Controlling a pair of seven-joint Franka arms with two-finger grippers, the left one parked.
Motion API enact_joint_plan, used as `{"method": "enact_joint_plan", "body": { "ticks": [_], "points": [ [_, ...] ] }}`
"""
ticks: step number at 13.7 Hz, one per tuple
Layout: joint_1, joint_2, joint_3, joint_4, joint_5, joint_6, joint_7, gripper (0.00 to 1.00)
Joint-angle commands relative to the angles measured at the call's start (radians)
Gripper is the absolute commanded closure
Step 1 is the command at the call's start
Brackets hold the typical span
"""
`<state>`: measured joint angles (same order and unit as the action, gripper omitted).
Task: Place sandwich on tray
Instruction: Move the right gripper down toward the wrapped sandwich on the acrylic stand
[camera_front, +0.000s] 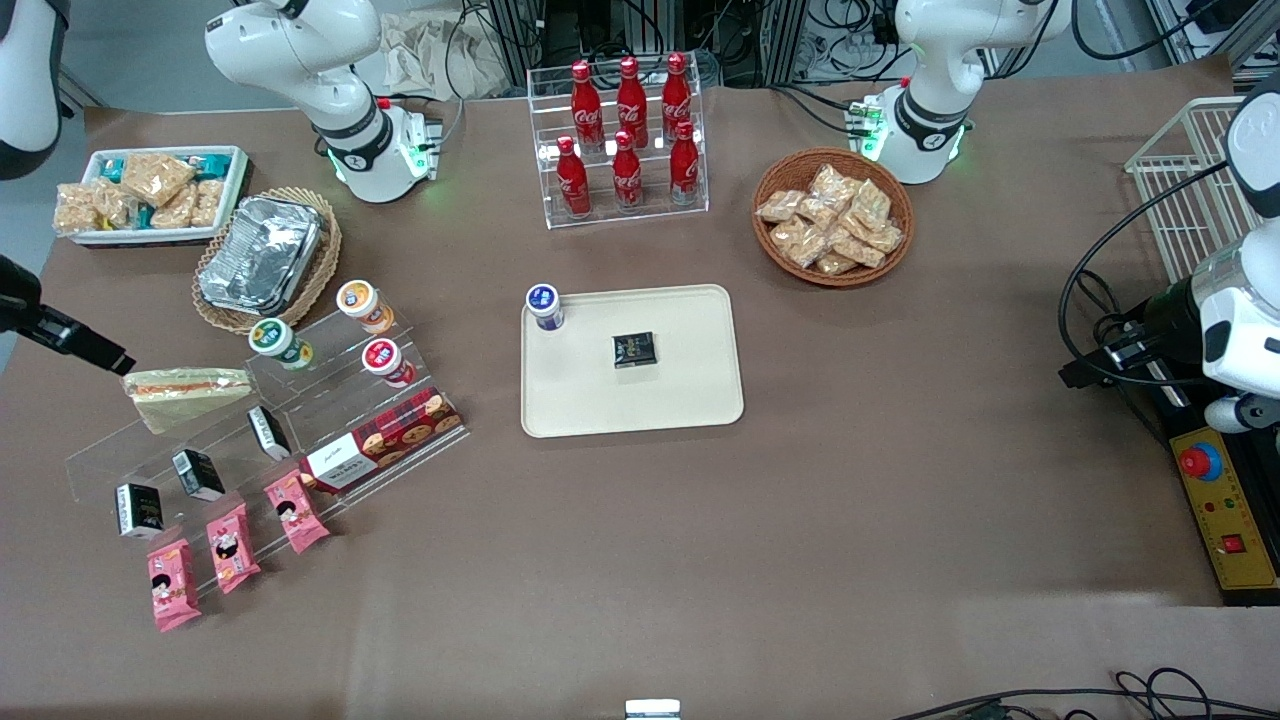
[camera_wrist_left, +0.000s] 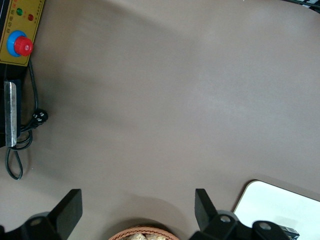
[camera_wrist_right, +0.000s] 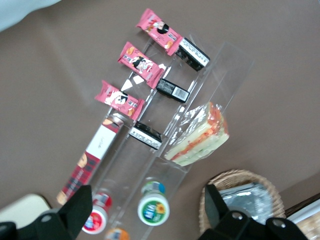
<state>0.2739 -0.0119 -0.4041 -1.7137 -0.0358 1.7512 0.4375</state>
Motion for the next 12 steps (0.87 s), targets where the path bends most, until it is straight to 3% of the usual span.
{"method": "enact_joint_plan", "body": {
  "ticks": [1,4,8,12],
  "points": [
    [-0.047,0.012,-0.001,-0.030,0.045,0.031,0.125,0.00],
    [-0.134,0.032,-0.002,-0.110,0.114,0.080,0.148,0.00],
    [-0.171,0.044,-0.002,-0.219,0.114,0.214,0.205,0.00],
    [-0.173,0.105,-0.004,-0.224,0.114,0.218,0.291,0.00]
  ]
}}
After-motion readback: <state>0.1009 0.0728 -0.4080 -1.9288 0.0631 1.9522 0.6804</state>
